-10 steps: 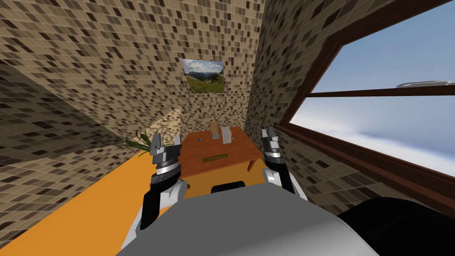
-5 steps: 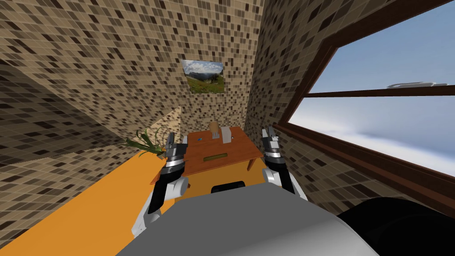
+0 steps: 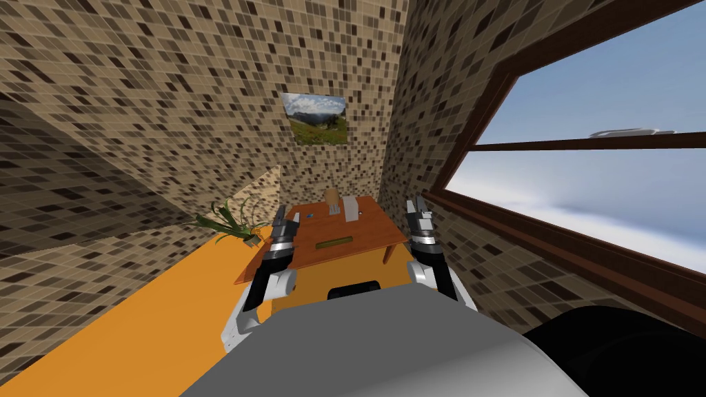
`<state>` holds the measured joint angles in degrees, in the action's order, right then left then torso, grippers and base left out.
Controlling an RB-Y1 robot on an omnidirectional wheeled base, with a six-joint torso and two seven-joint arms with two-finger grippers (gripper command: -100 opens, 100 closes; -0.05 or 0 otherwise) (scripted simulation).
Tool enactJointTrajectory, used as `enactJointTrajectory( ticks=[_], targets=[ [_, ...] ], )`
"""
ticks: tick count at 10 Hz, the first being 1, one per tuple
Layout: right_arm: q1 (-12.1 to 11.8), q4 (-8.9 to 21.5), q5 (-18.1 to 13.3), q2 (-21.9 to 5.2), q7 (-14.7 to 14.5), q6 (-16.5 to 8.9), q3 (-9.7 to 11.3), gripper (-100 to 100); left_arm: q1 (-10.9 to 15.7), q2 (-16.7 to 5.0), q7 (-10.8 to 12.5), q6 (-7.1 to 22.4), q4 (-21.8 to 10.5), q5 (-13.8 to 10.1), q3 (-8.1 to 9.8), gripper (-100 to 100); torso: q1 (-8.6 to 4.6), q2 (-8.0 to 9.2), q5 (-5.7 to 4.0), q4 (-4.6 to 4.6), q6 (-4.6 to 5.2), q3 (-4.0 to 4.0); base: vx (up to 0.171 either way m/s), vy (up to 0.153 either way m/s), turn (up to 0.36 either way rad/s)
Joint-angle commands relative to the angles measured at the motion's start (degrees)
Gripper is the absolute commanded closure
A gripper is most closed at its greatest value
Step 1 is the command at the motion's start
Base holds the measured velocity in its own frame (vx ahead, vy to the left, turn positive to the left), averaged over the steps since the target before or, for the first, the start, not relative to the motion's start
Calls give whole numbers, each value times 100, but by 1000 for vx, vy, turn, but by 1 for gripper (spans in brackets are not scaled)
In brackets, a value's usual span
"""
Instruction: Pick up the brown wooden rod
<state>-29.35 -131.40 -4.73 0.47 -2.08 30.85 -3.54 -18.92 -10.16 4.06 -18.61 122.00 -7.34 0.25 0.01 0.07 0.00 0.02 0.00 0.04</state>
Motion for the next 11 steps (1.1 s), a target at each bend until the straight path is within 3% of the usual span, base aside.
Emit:
enactJointTrajectory(
  ticks=[1, 2, 3, 6, 7, 10, 11],
  targets=[
    [0, 0, 0, 0, 0, 0, 0, 0, 209, -69, 87, 286, -283, -18, -20, -100, 0, 0, 0, 0, 0, 0, -29, 3, -13],
    [0, 0, 0, 0, 0, 0, 0, 0, 209, -69, 87, 344, -283, -18, -20, -100, 0, 0, 0, 0, 1, 0, -24, 0, -11],
    [0, 0, 0, 0, 0, 0, 0, 0, 401, -114, 157, 568, -529, -32, -45, -100, 0, 0, 0, 0, -1, 0, -26, -5, -14],
    [0, 0, 0, 0, 0, 0, 0, 0, 597, -153, 229, 964, -785, -47, -70, -100, 0, 1, 0, 0, 1, 0, -27, -1, -15],
    [0, 0, 0, 0, 0, 0, 0, 0, 797, -189, 302, 1149, -994, -63, -95, -100, -2, 1, 0, 0, -1, 1, -29, -3, -16],
    [0, 0, 0, 0, 0, 0, 0, 0, 998, -221, 375, 1602, -1321, -82, -120, -100, -2, -1, -1, 0, 0, 0, -22, -4, -17],
    [0, 0, 0, 0, 0, 0, 0, 0, 1200, -250, 448, 1808, -1465, -102, -144, -100, -3, -2, -1, 0, 0, -1, -28, -4, -33]
  ],
)
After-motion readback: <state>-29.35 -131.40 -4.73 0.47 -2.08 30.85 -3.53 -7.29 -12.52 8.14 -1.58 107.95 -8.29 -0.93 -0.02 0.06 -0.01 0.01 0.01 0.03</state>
